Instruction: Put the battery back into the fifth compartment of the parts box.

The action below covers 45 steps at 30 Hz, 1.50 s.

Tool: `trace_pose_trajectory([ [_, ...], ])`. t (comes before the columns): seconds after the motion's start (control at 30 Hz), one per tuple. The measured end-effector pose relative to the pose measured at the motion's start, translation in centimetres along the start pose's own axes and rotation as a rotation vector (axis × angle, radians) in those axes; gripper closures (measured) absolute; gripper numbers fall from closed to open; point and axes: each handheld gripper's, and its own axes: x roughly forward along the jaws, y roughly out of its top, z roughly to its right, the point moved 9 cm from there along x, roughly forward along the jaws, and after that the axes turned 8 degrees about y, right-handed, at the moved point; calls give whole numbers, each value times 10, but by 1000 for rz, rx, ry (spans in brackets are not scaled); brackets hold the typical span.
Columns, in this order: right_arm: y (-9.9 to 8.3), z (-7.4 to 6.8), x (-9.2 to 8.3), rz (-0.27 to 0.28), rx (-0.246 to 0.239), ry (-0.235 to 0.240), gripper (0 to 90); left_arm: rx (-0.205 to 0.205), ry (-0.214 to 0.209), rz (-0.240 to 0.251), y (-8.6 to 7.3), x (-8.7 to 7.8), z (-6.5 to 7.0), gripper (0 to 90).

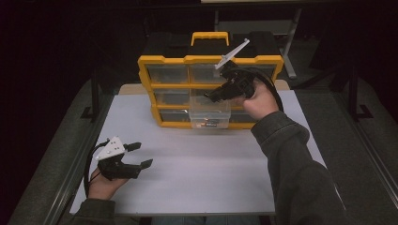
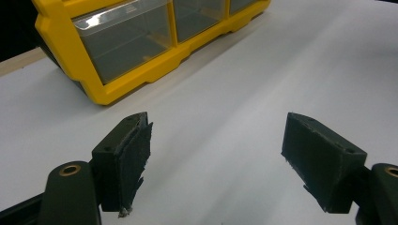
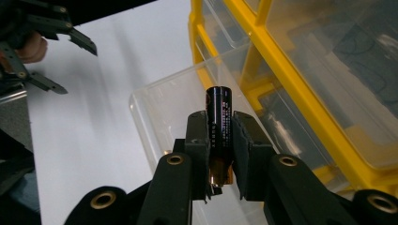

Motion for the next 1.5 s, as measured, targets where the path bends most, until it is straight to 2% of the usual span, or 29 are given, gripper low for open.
trace_pose_trajectory([
  [0.33,-4,6,11,-22,-7,-5,758,-4,0,1,0,-1,0,233],
  [0.77,-16,10,25,-49,9,5,758,-7,-1,8,0,0,-1,232],
  [1.13,-20,11,28,-66,3,1,754,-7,-1,9,0,0,-1,232],
  [1.3,-18,12,26,-48,19,-3,710,-8,-3,6,0,0,0,233],
  [1.5,-18,10,22,-43,22,-2,715,-6,-4,-2,-1,-1,0,233],
])
